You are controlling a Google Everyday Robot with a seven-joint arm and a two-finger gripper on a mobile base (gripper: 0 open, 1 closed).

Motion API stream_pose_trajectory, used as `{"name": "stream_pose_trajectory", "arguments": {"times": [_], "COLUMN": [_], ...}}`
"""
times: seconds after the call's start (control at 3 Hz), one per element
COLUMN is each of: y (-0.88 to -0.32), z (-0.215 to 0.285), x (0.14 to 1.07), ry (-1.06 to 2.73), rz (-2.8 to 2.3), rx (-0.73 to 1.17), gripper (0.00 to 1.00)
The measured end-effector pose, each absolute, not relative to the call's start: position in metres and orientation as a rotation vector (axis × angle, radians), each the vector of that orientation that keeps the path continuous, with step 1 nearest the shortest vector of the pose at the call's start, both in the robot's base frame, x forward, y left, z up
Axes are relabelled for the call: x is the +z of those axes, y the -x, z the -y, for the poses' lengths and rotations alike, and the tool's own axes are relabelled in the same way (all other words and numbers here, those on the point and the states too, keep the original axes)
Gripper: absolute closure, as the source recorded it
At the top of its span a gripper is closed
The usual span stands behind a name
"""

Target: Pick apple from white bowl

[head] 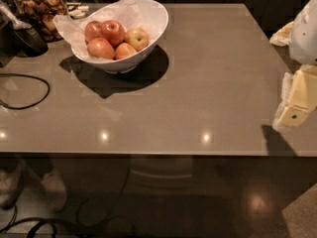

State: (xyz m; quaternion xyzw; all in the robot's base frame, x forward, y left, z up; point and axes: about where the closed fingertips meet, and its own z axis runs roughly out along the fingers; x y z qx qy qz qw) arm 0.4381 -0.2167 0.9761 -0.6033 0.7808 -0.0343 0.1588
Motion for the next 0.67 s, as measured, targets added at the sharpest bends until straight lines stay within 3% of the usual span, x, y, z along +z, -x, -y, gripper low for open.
{"name": "stream_pose_trajectory", "arguments": {"times": [0.67], "y": [-0.4407], "z": [0.2073], "x": [0.9755], "ry": [1.799], "rz": [-2.221], "rx": [-0.191], "gripper": [0.00]}}
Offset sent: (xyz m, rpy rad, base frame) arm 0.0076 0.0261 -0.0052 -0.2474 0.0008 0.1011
